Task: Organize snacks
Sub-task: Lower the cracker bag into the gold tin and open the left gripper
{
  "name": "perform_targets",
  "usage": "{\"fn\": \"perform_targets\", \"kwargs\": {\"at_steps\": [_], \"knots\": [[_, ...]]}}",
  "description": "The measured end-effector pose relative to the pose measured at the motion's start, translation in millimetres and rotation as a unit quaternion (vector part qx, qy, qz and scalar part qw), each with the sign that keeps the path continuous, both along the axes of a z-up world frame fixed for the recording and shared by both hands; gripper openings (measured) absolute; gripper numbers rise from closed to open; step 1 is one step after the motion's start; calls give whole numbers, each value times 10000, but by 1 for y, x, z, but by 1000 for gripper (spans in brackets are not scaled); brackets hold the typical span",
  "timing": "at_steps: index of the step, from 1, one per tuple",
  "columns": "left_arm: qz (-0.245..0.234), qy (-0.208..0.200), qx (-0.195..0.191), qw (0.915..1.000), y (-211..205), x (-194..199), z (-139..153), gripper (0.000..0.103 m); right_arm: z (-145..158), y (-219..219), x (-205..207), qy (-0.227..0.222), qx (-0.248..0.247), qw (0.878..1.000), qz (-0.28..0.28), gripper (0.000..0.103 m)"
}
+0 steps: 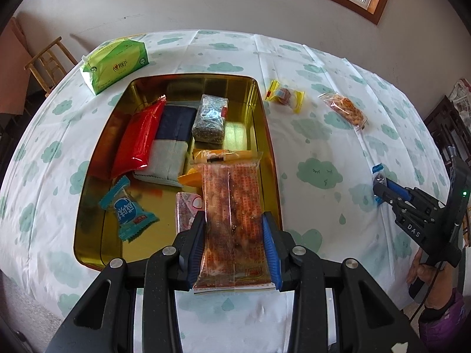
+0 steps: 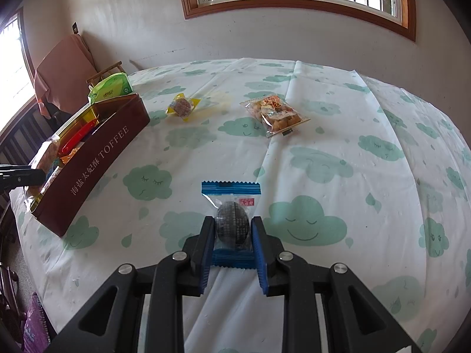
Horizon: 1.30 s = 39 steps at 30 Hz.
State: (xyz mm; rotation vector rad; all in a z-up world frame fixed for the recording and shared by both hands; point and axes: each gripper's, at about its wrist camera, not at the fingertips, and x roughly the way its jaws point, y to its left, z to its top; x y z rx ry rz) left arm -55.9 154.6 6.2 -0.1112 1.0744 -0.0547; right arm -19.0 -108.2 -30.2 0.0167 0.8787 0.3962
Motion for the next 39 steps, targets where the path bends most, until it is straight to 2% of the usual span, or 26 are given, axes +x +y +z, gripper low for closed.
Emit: {"fn": "perform_targets", "kwargs": {"at_steps": [8,18,24,30,39], "knots": [[-9,22,57,10000,-2,1,-5,33,0,0,0,4,-2,10000,1,25],[21,-204,342,9992,-5,-4,3,32,0,0,0,4,-4,10000,1,25],[119,-435,643,9969,-6,-12,7,36,0,1,0,-2,-28,10000,-2,25],[196,-567,767,9952,-4,-21,9,38,0,3,-1,-17,-93,10000,-5,25],[475,-958,913,9901,10,-36,14,48,0,5,-1,-36,-196,9998,-7,25]]}}
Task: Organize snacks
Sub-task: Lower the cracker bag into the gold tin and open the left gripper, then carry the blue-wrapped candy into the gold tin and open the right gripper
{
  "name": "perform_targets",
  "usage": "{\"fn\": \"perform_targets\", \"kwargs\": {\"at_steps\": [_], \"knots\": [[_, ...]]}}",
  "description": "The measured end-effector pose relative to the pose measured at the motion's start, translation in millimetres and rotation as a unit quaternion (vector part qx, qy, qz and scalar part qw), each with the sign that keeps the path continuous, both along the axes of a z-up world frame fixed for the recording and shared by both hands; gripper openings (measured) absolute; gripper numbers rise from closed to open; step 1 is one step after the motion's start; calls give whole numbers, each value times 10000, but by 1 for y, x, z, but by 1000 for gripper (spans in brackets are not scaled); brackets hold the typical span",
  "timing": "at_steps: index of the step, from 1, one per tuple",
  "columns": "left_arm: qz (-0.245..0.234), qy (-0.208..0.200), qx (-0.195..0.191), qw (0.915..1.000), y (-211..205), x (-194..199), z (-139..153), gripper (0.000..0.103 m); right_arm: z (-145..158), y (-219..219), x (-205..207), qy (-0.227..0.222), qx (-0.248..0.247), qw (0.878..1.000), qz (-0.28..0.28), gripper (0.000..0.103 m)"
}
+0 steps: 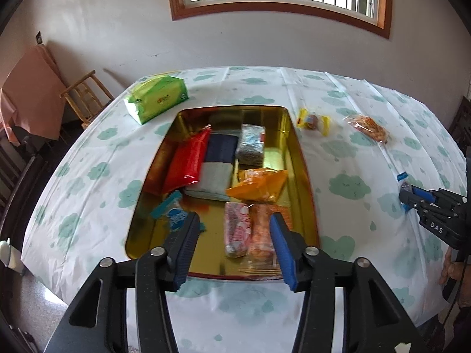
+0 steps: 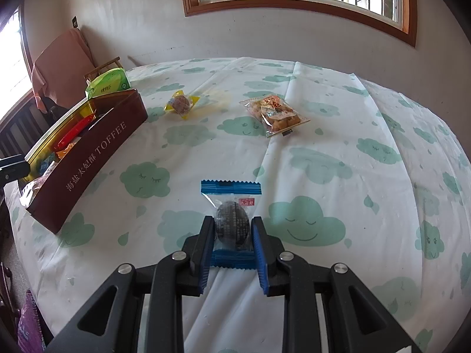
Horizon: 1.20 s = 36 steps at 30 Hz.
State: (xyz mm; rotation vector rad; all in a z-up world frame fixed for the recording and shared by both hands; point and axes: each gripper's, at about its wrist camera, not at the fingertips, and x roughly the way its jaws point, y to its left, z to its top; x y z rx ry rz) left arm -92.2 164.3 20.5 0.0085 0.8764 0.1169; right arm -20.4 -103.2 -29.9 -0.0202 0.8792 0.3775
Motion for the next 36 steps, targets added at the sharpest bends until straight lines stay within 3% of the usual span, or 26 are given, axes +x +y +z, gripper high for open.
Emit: {"fn": "perform_targets", "kwargs": {"at_steps": [11,23,36], "knots": [[187,-191,-8,9996,22,-22,-3,53,1,6,0,-29,-256,9997,-25,26],[281,-428,232,9984,33,-43,-8,62,15,17,-2,173,-145,9996,-141,25],[377,-398,46,9985,48,-51,-14,62,17,23,-13,256,-368,9989,-165,23]]}}
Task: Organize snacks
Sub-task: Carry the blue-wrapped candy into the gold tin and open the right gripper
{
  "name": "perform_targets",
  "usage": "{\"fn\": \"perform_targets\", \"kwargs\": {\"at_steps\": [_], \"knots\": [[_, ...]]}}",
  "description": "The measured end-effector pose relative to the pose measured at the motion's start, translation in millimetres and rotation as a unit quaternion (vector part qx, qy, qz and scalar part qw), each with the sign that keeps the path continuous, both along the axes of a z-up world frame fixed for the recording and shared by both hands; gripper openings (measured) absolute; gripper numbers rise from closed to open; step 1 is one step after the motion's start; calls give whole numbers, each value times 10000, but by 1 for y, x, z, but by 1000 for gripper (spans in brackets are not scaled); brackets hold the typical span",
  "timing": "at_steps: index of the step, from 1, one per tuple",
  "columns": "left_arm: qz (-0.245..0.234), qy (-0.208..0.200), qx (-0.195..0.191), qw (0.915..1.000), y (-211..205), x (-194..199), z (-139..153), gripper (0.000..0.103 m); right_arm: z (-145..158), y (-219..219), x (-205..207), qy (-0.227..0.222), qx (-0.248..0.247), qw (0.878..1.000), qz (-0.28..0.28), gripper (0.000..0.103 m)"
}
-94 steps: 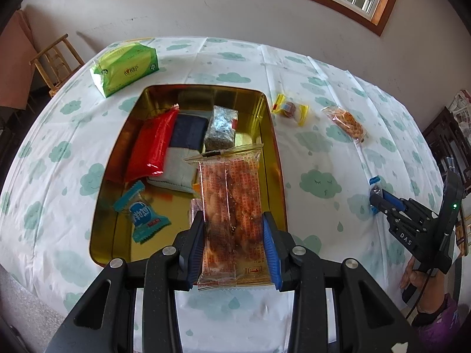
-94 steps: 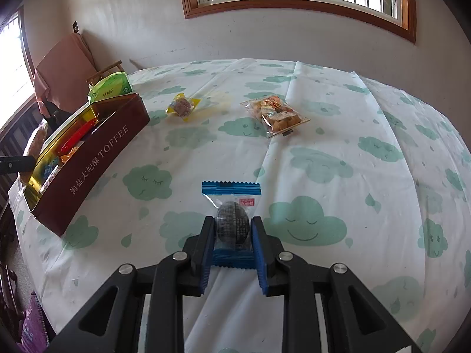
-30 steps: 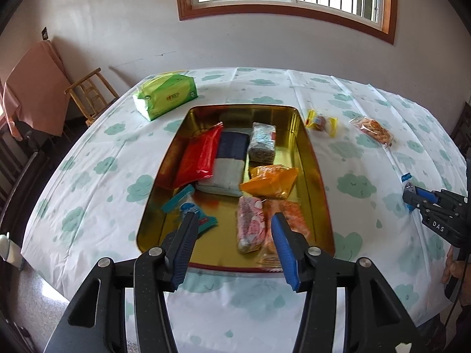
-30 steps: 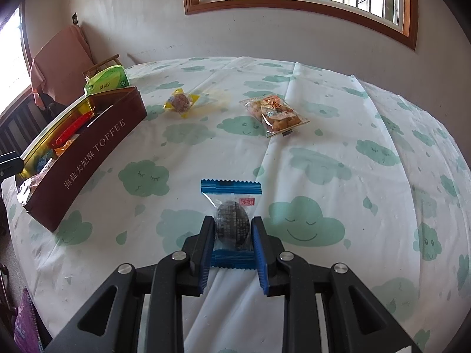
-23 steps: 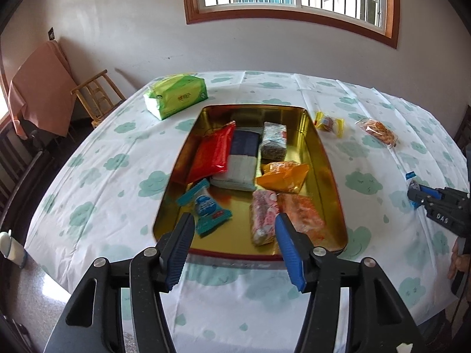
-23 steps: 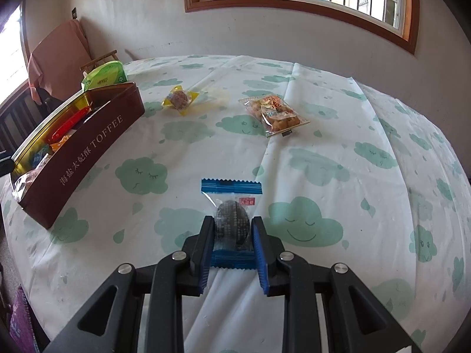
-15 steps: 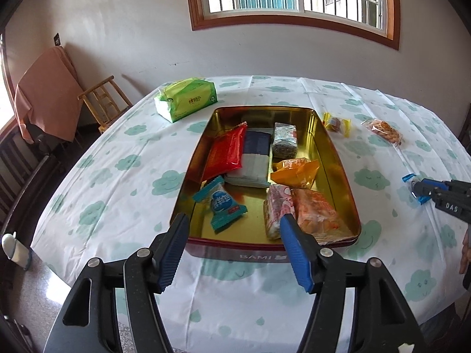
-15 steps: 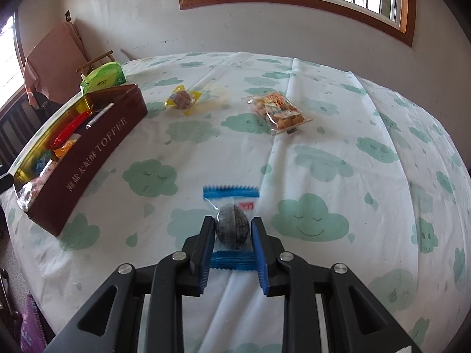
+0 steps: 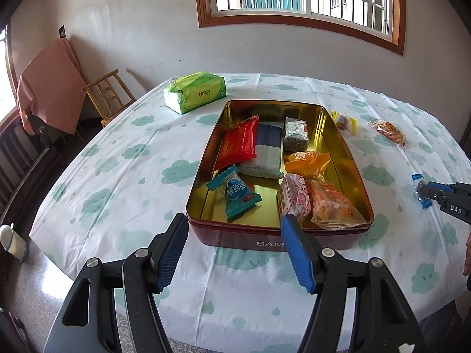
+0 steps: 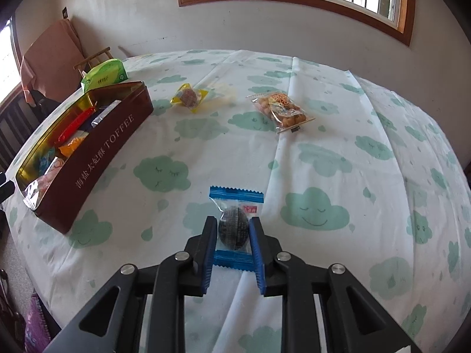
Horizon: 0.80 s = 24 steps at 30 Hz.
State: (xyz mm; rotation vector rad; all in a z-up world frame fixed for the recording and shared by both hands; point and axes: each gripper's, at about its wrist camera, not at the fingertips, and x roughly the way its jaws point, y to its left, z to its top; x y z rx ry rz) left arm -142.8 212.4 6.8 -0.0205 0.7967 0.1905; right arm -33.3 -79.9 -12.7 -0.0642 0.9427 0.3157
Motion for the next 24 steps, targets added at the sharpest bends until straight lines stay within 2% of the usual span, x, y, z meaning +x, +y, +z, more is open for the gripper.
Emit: {"fn": "perform_targets", "kwargs": {"at_steps": [2,4,6,9,10,11,12,17,24], "knots": [[-8,-25,-28,10000,0,-1,1,62,0,1,1,-18,-109,9999,-20,26],[-25,-49,-15,10000,0,-3,2,62,-3,3,6,61,-144,9999,-60,43],[-32,-64,3,10000,-2,-3,3,63,-6,5,11,83,-193,9998,-54,52],[-28,-57,-2,10000,-2,-3,3,64,-13,6,16,193,-176,9997,-2,51],[-28,-52,-1,10000,-2,-3,3,64,-13,7,17,195,-194,9996,3,43],[-26,-47,-5,10000,-2,-3,4,64,-12,7,17,197,-205,9996,6,32],[-21,-53,-17,10000,-2,-4,5,64,-10,6,16,210,-153,9997,20,27],[-6,-108,-85,9999,0,-10,8,64,18,10,11,71,377,9992,130,27],[13,-66,-88,9999,3,-14,6,64,57,59,19,-146,742,9951,633,27]]}}
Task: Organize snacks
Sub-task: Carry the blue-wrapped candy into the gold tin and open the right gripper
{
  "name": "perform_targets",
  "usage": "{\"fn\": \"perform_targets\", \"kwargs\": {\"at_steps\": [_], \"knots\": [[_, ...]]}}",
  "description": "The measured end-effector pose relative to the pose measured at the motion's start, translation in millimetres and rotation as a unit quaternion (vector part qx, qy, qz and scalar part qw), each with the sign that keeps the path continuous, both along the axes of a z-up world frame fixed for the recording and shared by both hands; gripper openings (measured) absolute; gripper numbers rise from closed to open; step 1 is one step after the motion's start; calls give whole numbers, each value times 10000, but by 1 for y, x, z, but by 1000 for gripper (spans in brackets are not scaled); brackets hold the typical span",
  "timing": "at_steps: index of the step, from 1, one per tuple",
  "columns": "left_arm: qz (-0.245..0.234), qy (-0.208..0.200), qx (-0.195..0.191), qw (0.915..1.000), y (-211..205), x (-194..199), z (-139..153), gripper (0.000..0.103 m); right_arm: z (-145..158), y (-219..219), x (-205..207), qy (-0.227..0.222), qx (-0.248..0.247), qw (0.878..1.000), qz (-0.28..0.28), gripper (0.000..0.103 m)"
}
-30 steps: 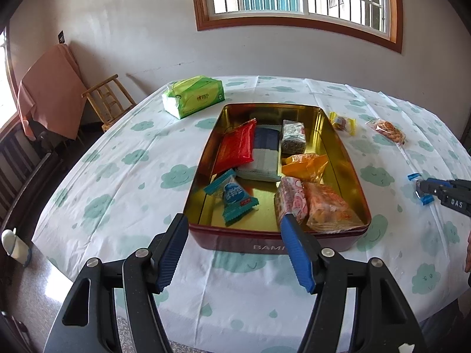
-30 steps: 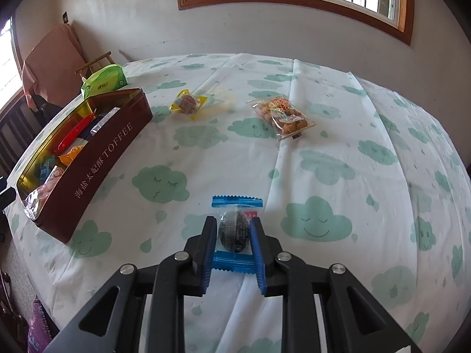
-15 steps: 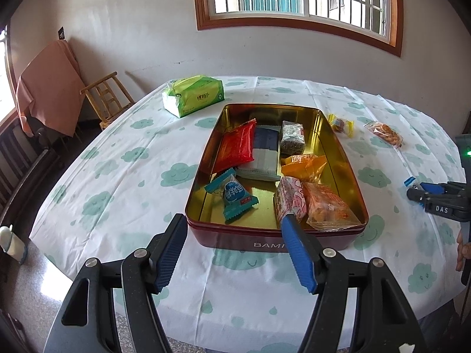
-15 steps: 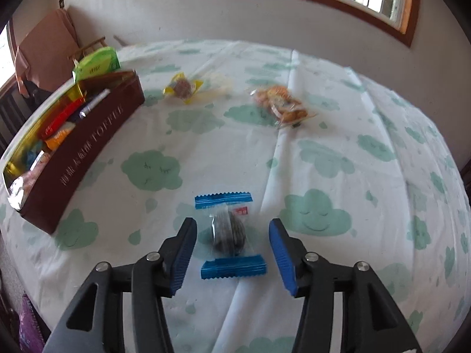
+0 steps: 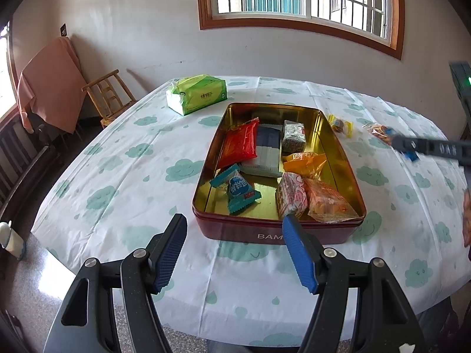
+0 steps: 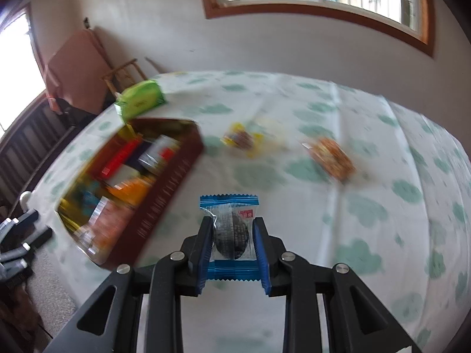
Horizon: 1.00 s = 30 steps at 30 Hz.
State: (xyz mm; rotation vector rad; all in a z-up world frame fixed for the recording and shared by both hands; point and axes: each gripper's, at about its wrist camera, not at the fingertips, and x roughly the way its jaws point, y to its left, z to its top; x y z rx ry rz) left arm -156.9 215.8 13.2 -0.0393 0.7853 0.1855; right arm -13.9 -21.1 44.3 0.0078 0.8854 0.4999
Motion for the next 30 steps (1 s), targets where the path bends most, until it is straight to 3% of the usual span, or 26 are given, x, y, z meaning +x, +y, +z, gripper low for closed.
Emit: {"fn": "perform_targets", "kwargs": {"at_steps": [6,15,30], "knots": [[47,39,-16,10000,7,-2,-1,66,18,53,20,-10,168,9991,387,27],[73,221,77,9997,15,-4,-2,67,12,120,41,204,203,9969,732,27],[148,389,-79,9991,35,-5,-12,68,-9,171,58,520,10,9947,884,27]]}}
